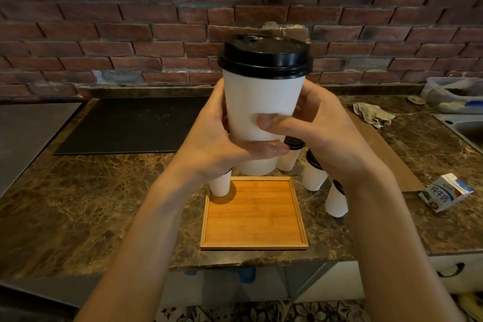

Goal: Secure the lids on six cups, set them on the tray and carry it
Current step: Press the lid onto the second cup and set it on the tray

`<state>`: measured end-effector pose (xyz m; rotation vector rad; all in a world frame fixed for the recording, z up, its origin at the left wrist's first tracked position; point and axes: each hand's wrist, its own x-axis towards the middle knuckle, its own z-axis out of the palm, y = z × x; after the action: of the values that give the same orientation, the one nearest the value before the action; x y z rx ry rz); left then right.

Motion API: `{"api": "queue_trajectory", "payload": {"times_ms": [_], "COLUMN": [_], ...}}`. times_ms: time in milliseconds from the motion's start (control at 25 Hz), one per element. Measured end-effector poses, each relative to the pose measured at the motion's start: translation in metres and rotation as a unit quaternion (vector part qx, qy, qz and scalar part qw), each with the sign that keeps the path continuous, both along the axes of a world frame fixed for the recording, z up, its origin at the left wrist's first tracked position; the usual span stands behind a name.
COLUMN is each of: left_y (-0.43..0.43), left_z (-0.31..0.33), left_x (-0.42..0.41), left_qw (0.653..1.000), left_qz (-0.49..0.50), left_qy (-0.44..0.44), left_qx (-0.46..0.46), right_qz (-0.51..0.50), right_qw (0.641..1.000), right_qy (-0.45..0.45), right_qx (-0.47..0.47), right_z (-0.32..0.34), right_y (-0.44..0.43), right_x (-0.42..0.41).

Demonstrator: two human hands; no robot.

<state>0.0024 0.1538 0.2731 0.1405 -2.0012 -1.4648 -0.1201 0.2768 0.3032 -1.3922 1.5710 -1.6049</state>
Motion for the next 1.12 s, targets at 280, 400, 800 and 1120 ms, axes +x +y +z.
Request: {"api": "queue_trajectory", "payload": {"times_ms": [280,400,800,1120], "left_y": [-0.001,-0.001,-0.013,-0.020], "left_z": [-0.005,-0.009,-0.019,-0.024], "left_x": [-0.003,-0.005,-0.006,-0.006], "left_qw": [0.999,0.998,0.998,0.999], "left_qz": [0.036,0.053,0.036,0.020], "left_qy": [0.024,0.037,0.037,0.018], "left_qx": [0.005,0.003,-0.025,-0.041], "right_qz": [-0.053,-0.091,-0.101,-0.112], "right_qw": [0.998,0.996,0.992,0.990], "right_qy": [0.011,0.017,0.067,0.083], "right_qx": [0.011,0.018,0.024,0.012], "right_z": [-0.002,-0.007,-0.011,-0.015], "right_y": [-0.008,-0.014,-0.019,-0.025], "right_x": [0.007,0.013,0.011,0.008]}}
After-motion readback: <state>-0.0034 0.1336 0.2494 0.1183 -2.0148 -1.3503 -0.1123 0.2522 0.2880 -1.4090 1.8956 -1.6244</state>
